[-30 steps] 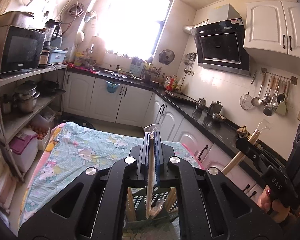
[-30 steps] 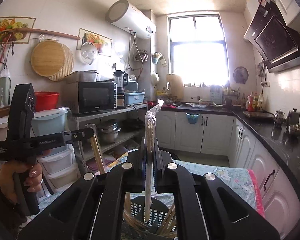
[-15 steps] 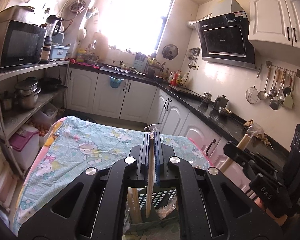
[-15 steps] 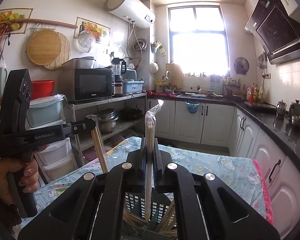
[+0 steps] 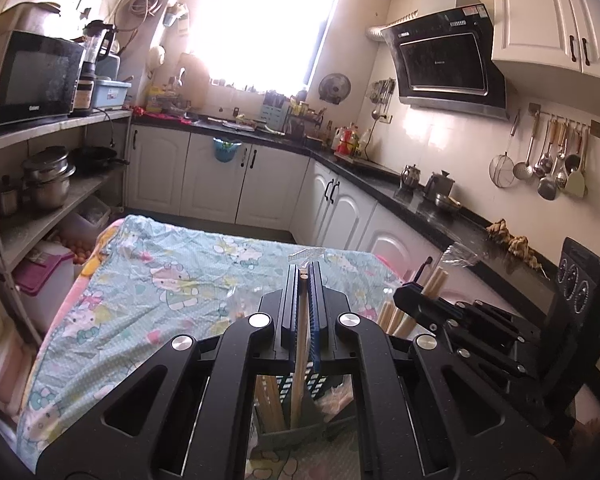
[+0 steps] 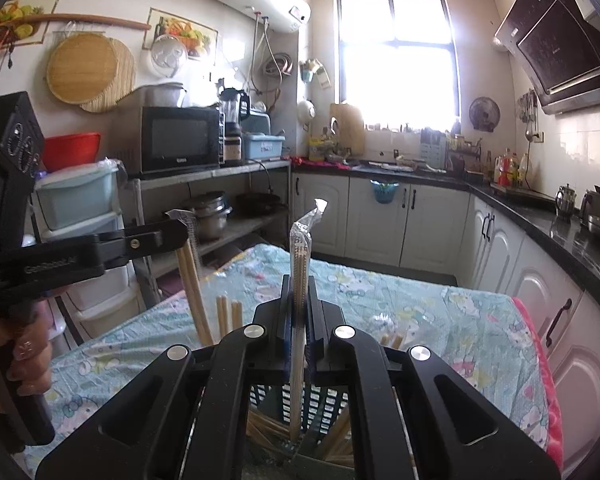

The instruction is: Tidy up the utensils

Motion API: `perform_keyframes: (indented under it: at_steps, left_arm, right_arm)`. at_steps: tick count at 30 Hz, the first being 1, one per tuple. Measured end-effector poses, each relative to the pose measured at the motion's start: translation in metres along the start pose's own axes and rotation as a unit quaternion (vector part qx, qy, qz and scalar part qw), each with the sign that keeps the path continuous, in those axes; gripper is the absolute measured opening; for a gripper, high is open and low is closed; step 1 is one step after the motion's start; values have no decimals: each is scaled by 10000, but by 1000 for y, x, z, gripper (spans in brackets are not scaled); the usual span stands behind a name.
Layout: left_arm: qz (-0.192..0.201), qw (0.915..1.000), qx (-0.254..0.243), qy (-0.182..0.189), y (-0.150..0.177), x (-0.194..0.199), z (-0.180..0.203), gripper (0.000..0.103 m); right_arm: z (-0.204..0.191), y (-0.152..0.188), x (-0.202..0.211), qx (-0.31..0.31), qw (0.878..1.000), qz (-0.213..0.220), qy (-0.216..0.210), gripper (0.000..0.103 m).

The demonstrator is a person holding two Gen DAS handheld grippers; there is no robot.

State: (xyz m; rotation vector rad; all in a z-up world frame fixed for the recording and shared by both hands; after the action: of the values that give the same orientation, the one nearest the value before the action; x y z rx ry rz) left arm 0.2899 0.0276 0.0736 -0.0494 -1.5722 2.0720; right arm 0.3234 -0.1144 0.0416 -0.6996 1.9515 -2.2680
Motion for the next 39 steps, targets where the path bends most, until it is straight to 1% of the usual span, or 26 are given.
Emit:
perform_keyframes:
  at_steps: [4,6,8,10,11,13,14,15,16,21,28,30,31,36,38,39]
  left_arm:
    - [-128,9999,45,16,9,-5,-3,2]
    - [-183,9998,63,7,13,-7,-4,2]
    - [-252,9996,94,1,18,-8,-5,2]
    - [-291,9995,132,-33,21,-8,-8,2]
    - [-306,9994,150,-50,22,-8,-9,4]
    - [-344,9992,203,-87,23,-6,-12,12]
    - [-350,9991,235,-104,24,-4,-13,20]
    - [-345,9990,250,-118,24,-3,-14,25]
    - [-337,9990,265,-140,24,0,-15,26]
    - [-287,9989,326,-200,21,12,-17,42]
    - [-151,9989,325,-300,15,35,-13,57]
    - [-108,9990,314,-300,14,42,-11,64]
    - [-92,9990,309,-302,13,45,-10,66]
    - [-7,9988,334,-356,14,61,-5,84]
    - [19,9988,338,-367,15,66,-3,88]
    - [30,9987,341,-377,15,69,-2,92]
  right_arm:
    - [-2,10,-7,24,9998,-186,52,6]
    - [-4,14,-11,42,9996,-272,66,9]
    - [-4,19,-13,26,9993,-356,105,23]
    - [-3,22,-13,-27,9991,-424,73,29]
    - [-3,22,-12,-47,9990,-447,81,32]
    - [-1,23,-10,-62,9989,-450,95,36]
    - [0,23,-8,-70,9989,-460,95,39]
    - [1,23,-6,-76,9989,-457,103,43]
    - [2,23,-3,-86,9989,-446,112,44]
    - [7,21,10,-159,9990,-410,120,51]
    - [11,16,34,-231,9991,-310,156,60]
    - [11,15,40,-260,9991,-295,140,63]
    - [11,15,45,-266,9992,-281,142,63]
    - [8,14,63,-288,9992,-225,145,69]
    - [8,14,72,-306,9992,-189,144,69]
    - [8,14,76,-305,9993,-175,145,72]
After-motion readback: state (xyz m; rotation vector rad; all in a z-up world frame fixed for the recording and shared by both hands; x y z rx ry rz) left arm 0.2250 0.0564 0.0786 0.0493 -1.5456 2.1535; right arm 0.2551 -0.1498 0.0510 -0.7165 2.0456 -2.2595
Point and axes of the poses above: each gripper's, at about its wrist camera, not at the fingertips, and x roughly against the way its jaws point, z to its right, y to its underside, the point moved 6 cm from there along -x, roughly the way its jaws point, and after that the axes turned 12 degrees about y, right-handed, at the moved point
